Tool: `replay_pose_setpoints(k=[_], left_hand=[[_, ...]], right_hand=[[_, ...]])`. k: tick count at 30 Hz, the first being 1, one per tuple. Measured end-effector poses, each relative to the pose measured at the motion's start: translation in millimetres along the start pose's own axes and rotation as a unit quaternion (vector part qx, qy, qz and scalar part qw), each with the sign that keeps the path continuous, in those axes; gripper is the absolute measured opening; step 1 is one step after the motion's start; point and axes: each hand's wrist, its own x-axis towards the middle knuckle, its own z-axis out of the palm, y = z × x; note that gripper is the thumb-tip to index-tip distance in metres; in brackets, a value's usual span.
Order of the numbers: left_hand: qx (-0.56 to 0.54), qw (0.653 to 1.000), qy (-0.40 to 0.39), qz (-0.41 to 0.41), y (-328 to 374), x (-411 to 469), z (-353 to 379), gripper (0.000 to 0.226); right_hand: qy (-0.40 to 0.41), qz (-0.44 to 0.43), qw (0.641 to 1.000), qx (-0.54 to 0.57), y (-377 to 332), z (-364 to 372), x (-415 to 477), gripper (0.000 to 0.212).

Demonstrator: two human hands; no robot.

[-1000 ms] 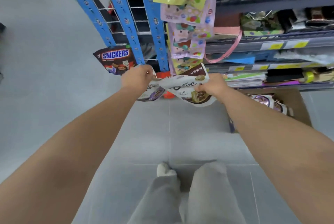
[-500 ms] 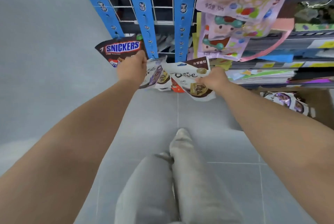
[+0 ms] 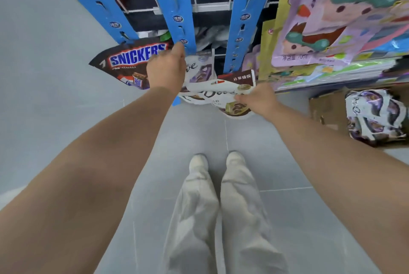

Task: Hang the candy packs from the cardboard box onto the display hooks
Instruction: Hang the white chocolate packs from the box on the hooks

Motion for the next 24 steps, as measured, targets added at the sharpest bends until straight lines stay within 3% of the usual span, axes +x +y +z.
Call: replay_pose_setpoints(k=[4, 8, 12, 17, 21, 24], left_hand=[[-0.099, 0.990, 0.062, -0.074, -1.5, 12.2, 15.2, 0.021], [-0.230, 0.951, 0.083, -0.187, 5.1, 22.9, 23.1, 0.022], [-0.308, 0.916, 0.100, -0.237, 13.0, 27.9, 26.5, 0.026], [-0.331, 0.910, 0.088, -0.234, 19.8, 25.4, 28.9, 0.026], [-0.285, 0.924, 0.088, -0.239, 20.0, 27.6, 22.9, 0.017], [-0.286, 0.913, 0.043, -0.288, 22.7, 31.9, 15.3, 0.008]], right_hand=[[0.005, -0.004, 0.999, 0.036, 1.2, 14.1, 11.8, 0.030], [0.001, -0.024, 0.999, 0.038, 0.6, 19.5, 17.7, 0.029], [0.003, -0.031, 0.999, 0.043, 1.6, 19.4, 19.3, 0.028], [0.001, -0.045, 0.998, 0.040, 2.2, 15.3, 18.3, 0.030], [-0.005, -0.042, 0.999, 0.033, 0.5, 10.8, 18.0, 0.031], [-0.012, -0.045, 0.999, 0.027, -1.3, 9.2, 19.0, 0.031]])
